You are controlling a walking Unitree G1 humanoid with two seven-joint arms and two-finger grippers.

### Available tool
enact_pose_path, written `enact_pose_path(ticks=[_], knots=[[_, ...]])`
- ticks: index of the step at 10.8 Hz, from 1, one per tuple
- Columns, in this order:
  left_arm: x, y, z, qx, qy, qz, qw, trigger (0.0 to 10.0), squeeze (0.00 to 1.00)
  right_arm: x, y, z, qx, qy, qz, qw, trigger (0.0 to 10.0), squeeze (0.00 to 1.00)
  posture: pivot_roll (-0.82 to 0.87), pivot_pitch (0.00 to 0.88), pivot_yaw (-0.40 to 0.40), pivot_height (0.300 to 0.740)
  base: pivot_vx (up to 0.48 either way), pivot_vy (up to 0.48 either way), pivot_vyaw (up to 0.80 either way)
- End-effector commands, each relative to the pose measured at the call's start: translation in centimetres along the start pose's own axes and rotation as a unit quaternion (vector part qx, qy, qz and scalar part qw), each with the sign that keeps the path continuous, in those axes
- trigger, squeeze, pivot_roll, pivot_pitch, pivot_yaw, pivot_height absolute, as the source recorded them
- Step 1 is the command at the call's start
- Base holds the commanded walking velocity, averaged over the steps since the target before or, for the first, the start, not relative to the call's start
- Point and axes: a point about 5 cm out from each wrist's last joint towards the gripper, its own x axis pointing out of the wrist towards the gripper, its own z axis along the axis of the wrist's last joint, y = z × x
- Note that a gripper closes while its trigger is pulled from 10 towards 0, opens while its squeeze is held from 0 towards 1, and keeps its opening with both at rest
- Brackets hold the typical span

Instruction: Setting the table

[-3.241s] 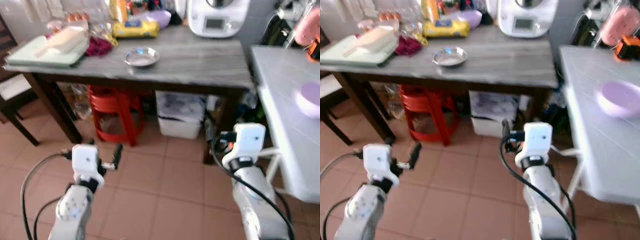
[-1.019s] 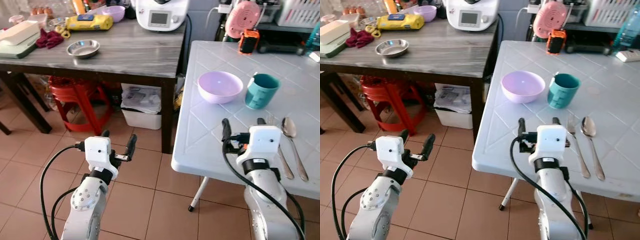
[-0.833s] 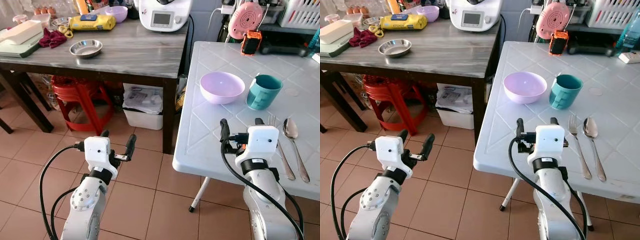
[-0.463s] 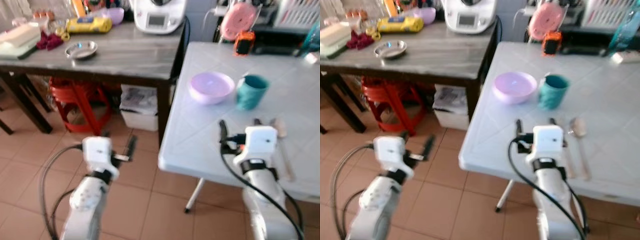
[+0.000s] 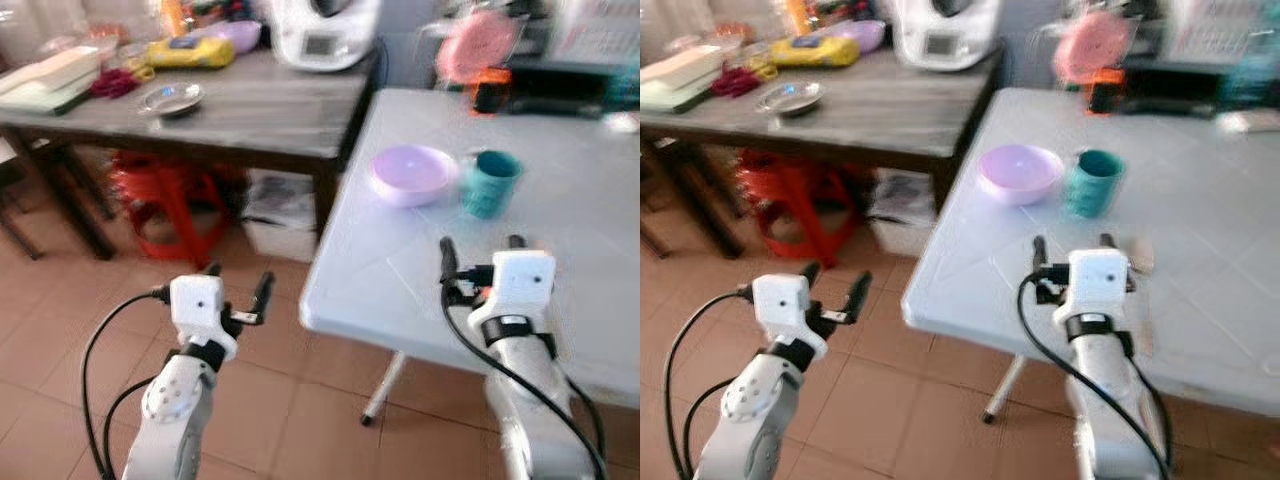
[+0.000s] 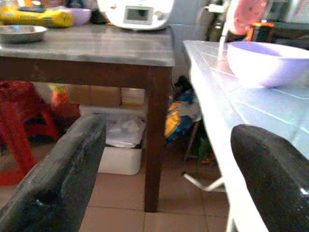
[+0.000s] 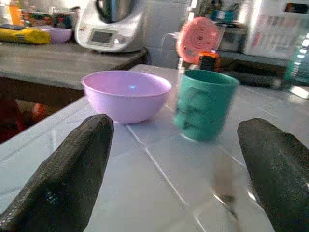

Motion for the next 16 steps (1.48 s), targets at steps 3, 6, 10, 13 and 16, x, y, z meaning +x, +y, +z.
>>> enact_pose_path(ticks=[3,6,10,13,16], knots=[[-0.03,0.06,0.18,0.003,-0.005,-0.01,1.0,10.0,0.0,-0.11,0.08,0.17,0.0,-0.004,0.0,1.0,10.0,0.0,-0.04,0.089,0.049,0.74,0.0,0.0,0.0],[-0.1,-0.39,0.42,-0.003,-0.011,-0.036,0.999,10.0,0.0,-0.1,0.16,0.13,-0.002,-0.005,0.002,1.0,10.0,0.0,-0.04,0.09,0.05,0.74,0.0,0.0,0.0],[-0.2,-0.34,0.32,-0.002,-0.008,-0.04,0.999,10.0,0.0,-0.07,0.34,0.11,-0.003,-0.005,0.007,1.0,10.0,0.0,-0.03,0.086,0.05,0.74,0.26,0.0,0.0],[-0.29,-0.4,0.31,-0.001,-0.006,-0.043,0.999,10.0,0.0,-0.1,0.31,0.11,-0.003,-0.005,0.005,1.0,10.0,0.0,-0.04,0.093,0.058,0.74,0.268,0.0,0.0],[-0.35,-0.49,0.13,0.0,0.0,-0.047,0.999,10.0,0.0,-0.35,0.31,-0.07,-0.004,-0.002,0.003,1.0,10.0,0.0,-0.04,0.097,0.06,0.74,0.269,0.0,0.0]])
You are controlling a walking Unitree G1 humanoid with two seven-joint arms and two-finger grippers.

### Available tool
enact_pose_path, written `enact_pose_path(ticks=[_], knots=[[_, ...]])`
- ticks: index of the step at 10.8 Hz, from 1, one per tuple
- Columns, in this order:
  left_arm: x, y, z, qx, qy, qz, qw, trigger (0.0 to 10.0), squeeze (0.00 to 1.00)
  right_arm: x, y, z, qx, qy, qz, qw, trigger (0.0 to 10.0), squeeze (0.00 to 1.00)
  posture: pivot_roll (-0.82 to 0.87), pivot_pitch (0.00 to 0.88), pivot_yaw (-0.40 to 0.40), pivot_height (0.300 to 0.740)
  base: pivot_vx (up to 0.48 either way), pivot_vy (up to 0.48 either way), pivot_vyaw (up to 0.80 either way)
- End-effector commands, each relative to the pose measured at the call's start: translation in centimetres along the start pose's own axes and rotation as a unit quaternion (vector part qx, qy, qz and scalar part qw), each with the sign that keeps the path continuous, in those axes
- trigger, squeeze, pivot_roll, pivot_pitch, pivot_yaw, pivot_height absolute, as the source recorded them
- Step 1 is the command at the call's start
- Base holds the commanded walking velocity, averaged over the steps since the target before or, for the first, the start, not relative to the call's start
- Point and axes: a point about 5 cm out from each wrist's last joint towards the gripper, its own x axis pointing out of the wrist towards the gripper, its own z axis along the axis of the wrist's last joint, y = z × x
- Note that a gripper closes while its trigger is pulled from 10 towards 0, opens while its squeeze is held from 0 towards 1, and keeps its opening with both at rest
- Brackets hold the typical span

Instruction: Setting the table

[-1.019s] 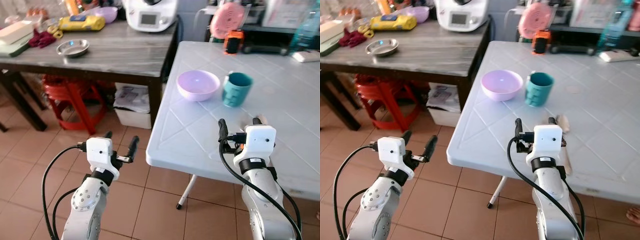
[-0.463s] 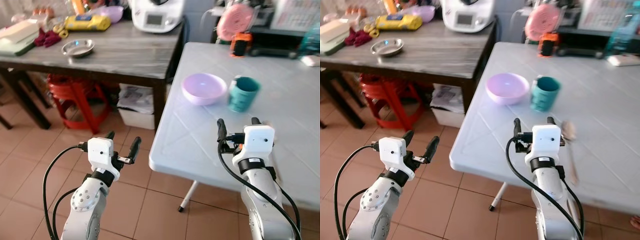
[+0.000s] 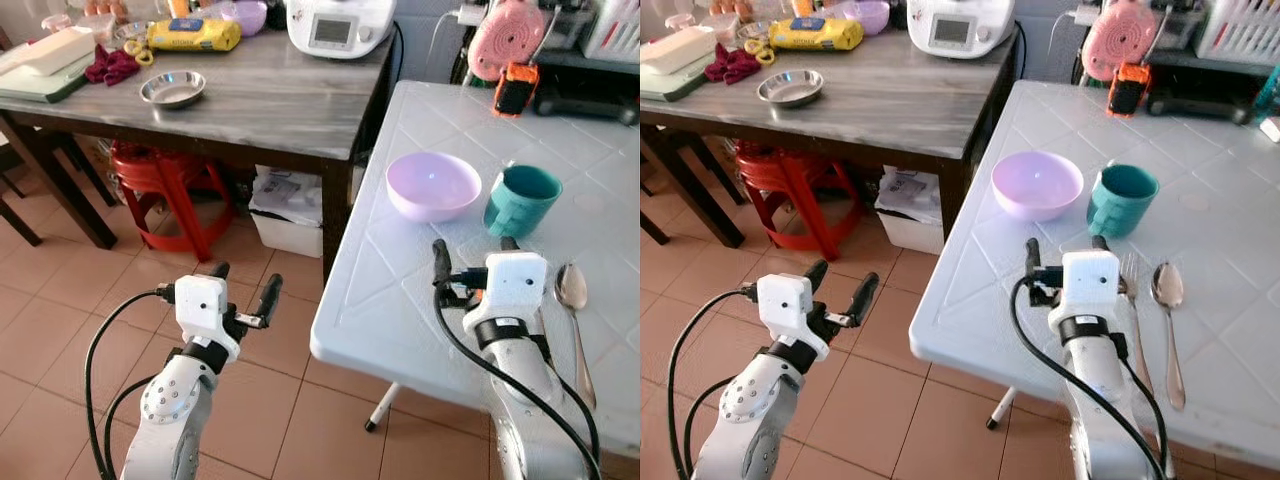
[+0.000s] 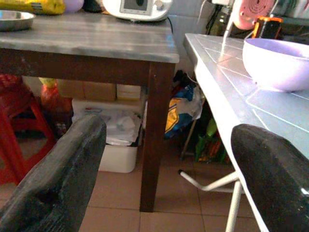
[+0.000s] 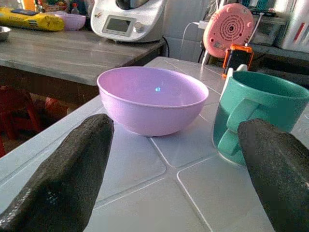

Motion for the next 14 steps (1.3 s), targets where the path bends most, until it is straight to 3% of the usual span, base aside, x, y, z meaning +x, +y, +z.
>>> enact_pose_path(ticks=[1,14], knots=[[-0.27,0.13,0.01,0.005,0.004,-0.001,1.0,10.0,0.0,-0.03,0.1,0.15,0.0,-0.004,0.0,1.0,10.0,0.0,-0.04,0.097,0.06,0.74,0.259,0.0,0.0],[-0.39,-0.17,-0.46,0.007,0.015,-0.007,1.0,10.0,0.0,-0.06,0.27,0.02,-0.001,-0.001,0.004,1.0,10.0,0.0,-0.04,0.1,0.055,0.74,0.266,0.0,0.0]])
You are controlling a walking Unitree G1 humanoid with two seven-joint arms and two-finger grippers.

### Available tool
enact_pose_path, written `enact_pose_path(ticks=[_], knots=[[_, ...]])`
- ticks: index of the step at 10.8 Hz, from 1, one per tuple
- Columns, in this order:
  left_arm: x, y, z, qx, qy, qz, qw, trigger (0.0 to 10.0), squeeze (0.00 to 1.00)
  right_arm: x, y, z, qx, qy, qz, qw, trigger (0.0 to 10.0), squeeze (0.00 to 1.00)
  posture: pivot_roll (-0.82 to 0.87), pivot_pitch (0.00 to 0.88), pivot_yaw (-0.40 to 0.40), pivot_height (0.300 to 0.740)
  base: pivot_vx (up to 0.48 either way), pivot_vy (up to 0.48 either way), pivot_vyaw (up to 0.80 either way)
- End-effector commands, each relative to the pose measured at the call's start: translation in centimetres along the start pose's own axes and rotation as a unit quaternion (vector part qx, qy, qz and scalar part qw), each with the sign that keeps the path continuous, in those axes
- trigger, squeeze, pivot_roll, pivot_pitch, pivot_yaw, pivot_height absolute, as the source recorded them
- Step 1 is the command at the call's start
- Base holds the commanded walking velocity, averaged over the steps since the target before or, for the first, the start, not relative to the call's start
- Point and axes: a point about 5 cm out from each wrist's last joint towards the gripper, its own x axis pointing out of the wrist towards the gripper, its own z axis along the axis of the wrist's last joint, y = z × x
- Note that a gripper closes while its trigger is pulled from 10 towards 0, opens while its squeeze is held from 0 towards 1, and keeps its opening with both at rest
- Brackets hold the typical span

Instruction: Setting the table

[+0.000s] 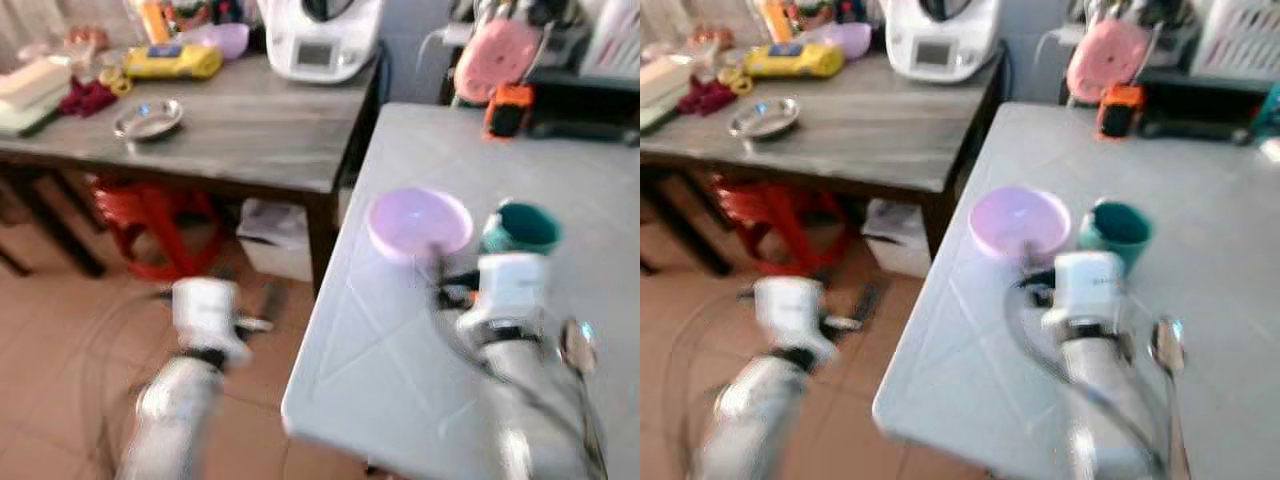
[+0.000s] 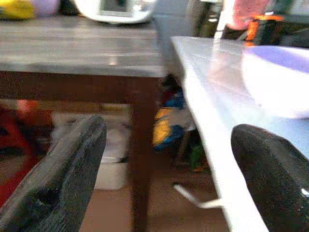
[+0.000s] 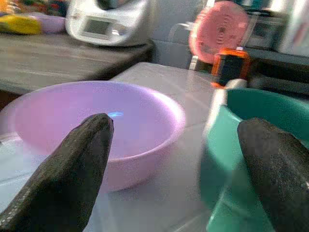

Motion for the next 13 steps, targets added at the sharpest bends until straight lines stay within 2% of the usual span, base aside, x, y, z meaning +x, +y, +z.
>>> enact_pose_path(ticks=[1,3,4,6,7,8,10,11,12,13], knots=[[-0.6,1.2,0.0,0.012,0.006,0.016,1.0,10.0,0.0,0.0,0.7,0.1,0.009,-0.002,0.009,1.0,10.0,0.0,-0.04,0.1,0.054,0.74,0.0,0.0,0.0],[-1.2,1.6,0.6,0.02,-0.005,-0.043,0.999,10.0,0.0,0.0,0.8,0.1,0.006,-0.002,0.013,1.0,10.0,0.0,-0.04,0.102,0.047,0.74,0.0,0.0,0.0],[-1.2,2.0,0.7,0.021,-0.002,-0.042,0.999,10.0,0.0,0.0,0.8,0.2,0.004,-0.003,0.015,1.0,10.0,0.0,-0.04,0.101,0.046,0.74,0.0,0.0,0.0],[-1.4,1.8,0.8,0.021,0.009,-0.086,0.996,10.0,0.0,0.1,0.9,0.2,0.0,-0.005,0.019,1.0,10.0,0.0,-0.04,0.099,0.042,0.74,0.0,0.0,0.0],[-1.7,1.4,0.7,0.019,0.018,-0.127,0.992,10.0,0.0,0.2,0.9,0.3,-0.005,-0.007,0.024,1.0,10.0,0.0,-0.04,0.097,0.039,0.74,0.0,0.0,0.0],[-1.8,1.0,1.0,0.008,0.017,-0.168,0.986,10.0,0.0,0.2,1.1,0.4,-0.02,-0.004,0.043,0.999,10.0,0.0,-0.04,0.096,0.038,0.74,0.0,0.0,0.0],[-1.8,0.6,1.3,-0.003,0.011,-0.203,0.979,10.0,0.0,0.1,1.4,0.3,-0.043,0.016,0.083,0.996,10.0,0.0,-0.05,0.096,0.038,0.74,0.0,0.0,0.0],[-1.8,0.3,1.3,0.008,0.016,-0.224,0.974,10.0,0.0,0.1,1.8,0.3,-0.054,0.032,0.121,0.991,10.0,0.0,-0.06,0.096,0.039,0.74,0.0,0.0,0.0],[-1.8,0.3,1.3,0.008,0.016,-0.223,0.975,10.0,0.0,0.1,2.1,0.5,-0.069,0.028,0.139,0.988,10.0,0.0,-0.06,0.097,0.038,0.74,0.0,0.0,0.0],[-1.9,0.2,1.3,0.008,0.014,-0.218,0.976,10.0,0.0,0.0,2.6,1.0,-0.11,0.024,0.167,0.98,10.0,0.0,-0.06,0.098,0.037,0.74,0.0,0.0,0.0]])
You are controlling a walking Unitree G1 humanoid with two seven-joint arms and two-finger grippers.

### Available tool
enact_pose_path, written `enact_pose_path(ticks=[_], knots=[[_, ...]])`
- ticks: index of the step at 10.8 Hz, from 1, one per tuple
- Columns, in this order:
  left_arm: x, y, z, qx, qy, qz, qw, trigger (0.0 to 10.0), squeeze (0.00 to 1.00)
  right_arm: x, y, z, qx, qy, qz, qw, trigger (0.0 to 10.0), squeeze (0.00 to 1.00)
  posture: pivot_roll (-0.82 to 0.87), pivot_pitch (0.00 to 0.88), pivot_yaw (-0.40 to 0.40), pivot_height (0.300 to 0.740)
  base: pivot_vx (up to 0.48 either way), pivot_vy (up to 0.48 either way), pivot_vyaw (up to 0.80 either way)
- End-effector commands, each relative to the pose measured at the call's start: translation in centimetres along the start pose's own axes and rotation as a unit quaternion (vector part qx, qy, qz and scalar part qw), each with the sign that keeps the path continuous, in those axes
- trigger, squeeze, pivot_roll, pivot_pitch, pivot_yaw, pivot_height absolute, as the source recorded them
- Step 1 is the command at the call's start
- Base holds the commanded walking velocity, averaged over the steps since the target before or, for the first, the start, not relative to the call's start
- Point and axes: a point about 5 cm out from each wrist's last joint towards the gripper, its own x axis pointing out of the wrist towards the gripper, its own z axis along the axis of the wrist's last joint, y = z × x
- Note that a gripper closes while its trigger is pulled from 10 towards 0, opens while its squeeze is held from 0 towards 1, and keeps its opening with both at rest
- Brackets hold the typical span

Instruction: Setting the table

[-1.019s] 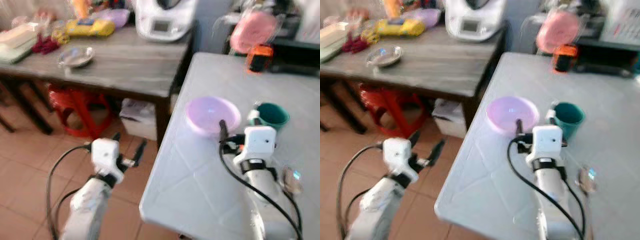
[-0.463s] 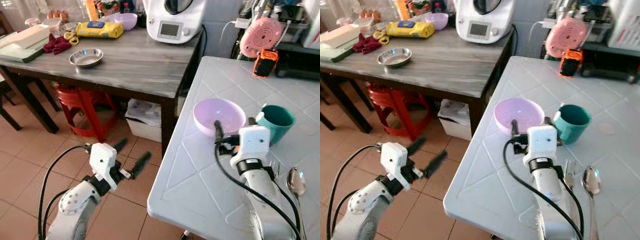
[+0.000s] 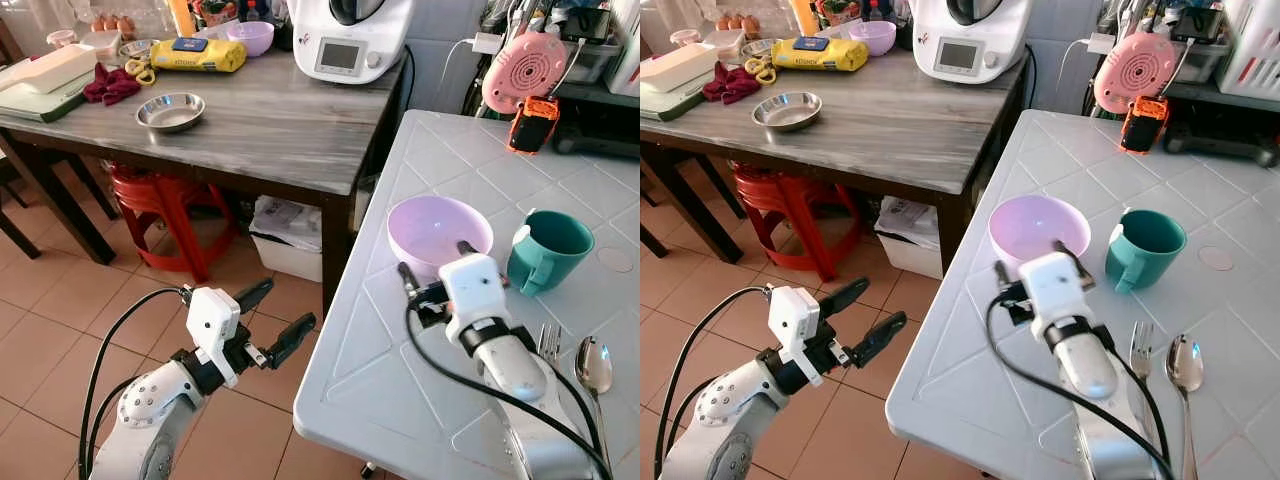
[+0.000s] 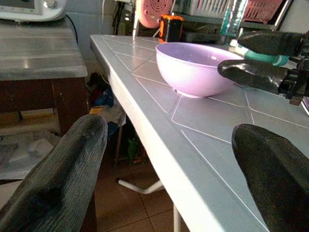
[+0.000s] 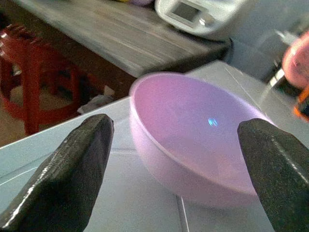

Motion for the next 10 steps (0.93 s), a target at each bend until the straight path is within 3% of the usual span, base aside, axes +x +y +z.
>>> enact_pose_path(ticks=[1,5,10], knots=[[0.0,-0.1,0.3,0.005,-0.004,0.004,1.0,10.0,0.0,0.1,0.4,0.9,-0.012,-0.004,0.018,1.0,10.0,0.0,-0.06,0.098,0.036,0.74,0.0,0.0,0.0],[0.2,-0.2,0.6,0.007,-0.011,0.019,1.0,10.0,0.0,0.8,-0.7,0.9,-0.051,0.032,0.06,0.996,10.0,0.0,-0.05,0.1,0.034,0.74,0.0,0.0,0.0],[0.2,-0.4,-0.1,0.0,-0.001,0.02,1.0,10.0,0.0,1.5,-1.9,-0.2,-0.032,0.084,0.11,0.99,10.0,0.0,-0.05,0.107,0.036,0.74,0.0,0.0,0.0]])
